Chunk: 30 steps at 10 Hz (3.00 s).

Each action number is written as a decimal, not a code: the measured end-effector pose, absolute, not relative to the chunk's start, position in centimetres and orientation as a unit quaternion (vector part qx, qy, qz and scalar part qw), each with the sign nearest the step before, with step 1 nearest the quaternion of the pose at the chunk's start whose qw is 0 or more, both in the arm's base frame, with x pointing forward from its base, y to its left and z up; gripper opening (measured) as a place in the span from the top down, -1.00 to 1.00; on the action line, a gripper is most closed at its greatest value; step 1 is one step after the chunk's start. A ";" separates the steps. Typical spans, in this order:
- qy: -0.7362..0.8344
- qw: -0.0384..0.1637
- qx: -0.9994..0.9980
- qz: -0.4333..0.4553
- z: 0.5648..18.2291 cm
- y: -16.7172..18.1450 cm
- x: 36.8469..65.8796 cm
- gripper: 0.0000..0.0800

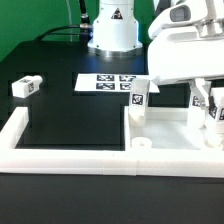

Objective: Assemble square table

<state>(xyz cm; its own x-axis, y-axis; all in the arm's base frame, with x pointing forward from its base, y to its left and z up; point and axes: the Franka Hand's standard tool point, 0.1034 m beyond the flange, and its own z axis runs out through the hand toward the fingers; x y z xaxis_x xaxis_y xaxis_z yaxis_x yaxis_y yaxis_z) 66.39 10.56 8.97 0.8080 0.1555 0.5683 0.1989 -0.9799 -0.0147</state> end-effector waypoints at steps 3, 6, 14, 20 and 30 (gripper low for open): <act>-0.093 0.036 -0.947 -0.307 8.9 10.7 66.9 0.27; -0.090 0.034 -0.945 -0.314 8.9 10.2 67.2 0.27; -0.089 0.033 -0.954 -0.286 9.7 9.0 67.0 0.27; -0.094 0.043 -0.957 -0.272 9.2 10.2 66.5 0.27; -0.093 0.040 -0.954 -0.283 7.3 9.9 67.0 0.27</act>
Offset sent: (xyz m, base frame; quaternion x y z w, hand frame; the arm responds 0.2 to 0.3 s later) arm 0.0079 -0.0097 -0.0113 -0.0074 0.0033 -0.0020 1.0000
